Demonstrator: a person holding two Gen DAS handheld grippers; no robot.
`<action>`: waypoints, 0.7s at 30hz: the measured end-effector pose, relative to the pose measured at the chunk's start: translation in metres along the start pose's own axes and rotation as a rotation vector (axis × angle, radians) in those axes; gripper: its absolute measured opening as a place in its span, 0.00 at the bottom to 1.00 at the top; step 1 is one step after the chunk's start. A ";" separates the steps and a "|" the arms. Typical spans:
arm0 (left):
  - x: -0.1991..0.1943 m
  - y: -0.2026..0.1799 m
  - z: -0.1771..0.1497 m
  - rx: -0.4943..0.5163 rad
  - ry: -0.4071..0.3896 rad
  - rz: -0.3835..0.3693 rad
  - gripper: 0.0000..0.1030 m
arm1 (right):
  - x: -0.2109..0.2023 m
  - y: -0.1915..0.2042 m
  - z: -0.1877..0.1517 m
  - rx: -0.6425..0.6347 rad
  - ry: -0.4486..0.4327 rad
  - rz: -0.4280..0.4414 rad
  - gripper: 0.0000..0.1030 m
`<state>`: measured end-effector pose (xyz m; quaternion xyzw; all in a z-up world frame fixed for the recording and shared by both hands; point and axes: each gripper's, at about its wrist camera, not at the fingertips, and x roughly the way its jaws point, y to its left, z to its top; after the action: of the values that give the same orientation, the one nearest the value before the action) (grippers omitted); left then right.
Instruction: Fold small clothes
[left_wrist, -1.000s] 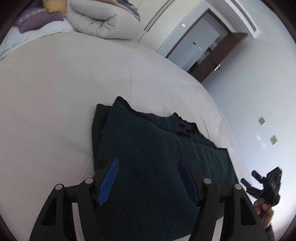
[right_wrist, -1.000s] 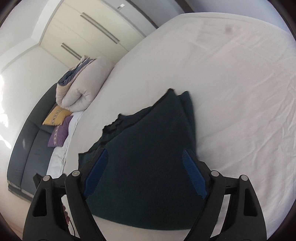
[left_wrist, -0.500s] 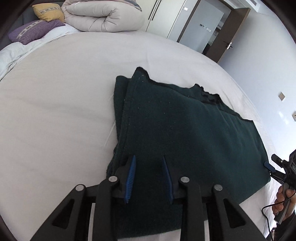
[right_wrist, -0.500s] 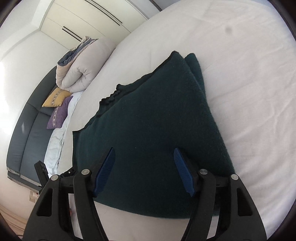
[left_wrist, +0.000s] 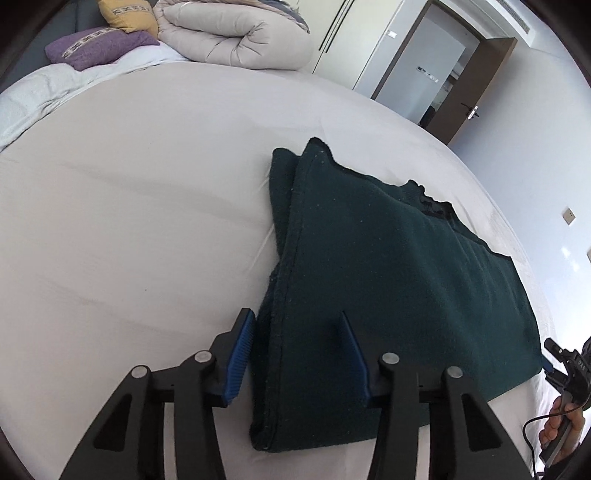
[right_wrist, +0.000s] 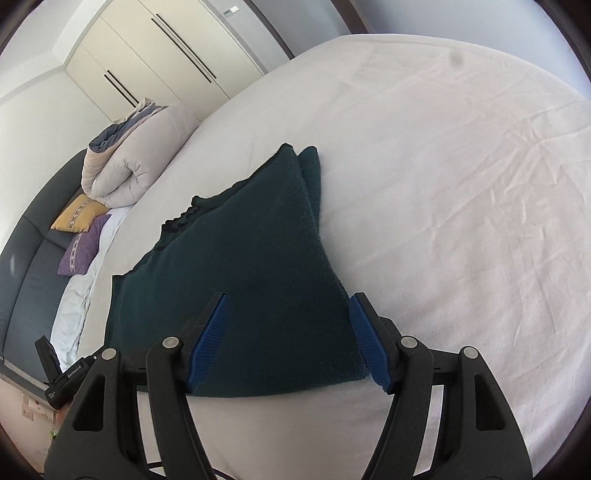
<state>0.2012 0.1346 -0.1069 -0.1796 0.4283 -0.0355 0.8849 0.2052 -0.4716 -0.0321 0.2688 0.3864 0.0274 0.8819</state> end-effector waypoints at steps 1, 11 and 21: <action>0.000 0.002 0.000 -0.010 -0.001 -0.005 0.43 | 0.002 -0.002 -0.002 -0.003 0.014 -0.014 0.64; -0.007 -0.001 -0.003 0.036 -0.007 0.038 0.09 | 0.012 0.000 -0.008 -0.077 0.036 -0.114 0.30; -0.019 0.002 -0.008 0.039 -0.013 0.033 0.06 | 0.005 0.004 -0.006 -0.139 0.041 -0.175 0.10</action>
<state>0.1823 0.1386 -0.0980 -0.1554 0.4247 -0.0279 0.8915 0.2047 -0.4639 -0.0368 0.1714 0.4237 -0.0175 0.8893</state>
